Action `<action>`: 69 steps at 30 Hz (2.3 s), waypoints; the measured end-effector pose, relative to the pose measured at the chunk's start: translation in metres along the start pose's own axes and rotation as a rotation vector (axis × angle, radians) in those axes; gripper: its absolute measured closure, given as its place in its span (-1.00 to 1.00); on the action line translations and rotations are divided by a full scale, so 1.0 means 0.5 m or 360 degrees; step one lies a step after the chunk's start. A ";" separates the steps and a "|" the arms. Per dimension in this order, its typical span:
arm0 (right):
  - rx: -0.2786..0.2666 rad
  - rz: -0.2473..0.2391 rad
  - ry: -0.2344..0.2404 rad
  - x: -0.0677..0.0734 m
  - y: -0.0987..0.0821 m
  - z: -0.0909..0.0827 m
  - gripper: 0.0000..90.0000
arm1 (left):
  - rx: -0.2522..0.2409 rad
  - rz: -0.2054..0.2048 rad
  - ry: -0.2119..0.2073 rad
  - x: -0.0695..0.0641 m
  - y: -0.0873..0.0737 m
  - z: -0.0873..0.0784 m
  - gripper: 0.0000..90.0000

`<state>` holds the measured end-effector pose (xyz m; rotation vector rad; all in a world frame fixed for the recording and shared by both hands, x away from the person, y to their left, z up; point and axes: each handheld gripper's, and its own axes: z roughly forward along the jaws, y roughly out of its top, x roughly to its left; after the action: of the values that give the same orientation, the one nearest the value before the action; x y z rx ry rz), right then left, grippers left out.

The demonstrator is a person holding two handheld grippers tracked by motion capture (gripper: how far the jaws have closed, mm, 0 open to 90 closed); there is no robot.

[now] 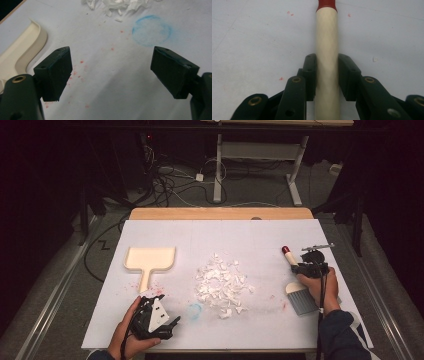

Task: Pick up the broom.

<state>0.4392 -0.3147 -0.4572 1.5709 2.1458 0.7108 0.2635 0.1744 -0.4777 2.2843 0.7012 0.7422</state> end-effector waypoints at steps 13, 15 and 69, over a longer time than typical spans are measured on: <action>-0.0371 -0.0012 0.0168 0.000 -0.016 -0.086 0.57 | -0.0093 -0.0109 0.0024 0.006 0.005 -0.011 -0.63; -0.0440 -0.0033 0.0157 0.006 -0.021 -0.108 0.57 | -0.0122 -0.0125 -0.0012 0.007 0.010 -0.015 -0.63; -0.0811 -0.1099 0.0825 0.277 -0.067 -0.298 -0.11 | -0.0408 -0.0013 -0.0812 -0.049 0.267 0.028 0.44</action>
<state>0.2865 -0.2164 -0.3604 0.3574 2.3540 1.3534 0.2937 0.0651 -0.4019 2.1028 0.3512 0.2061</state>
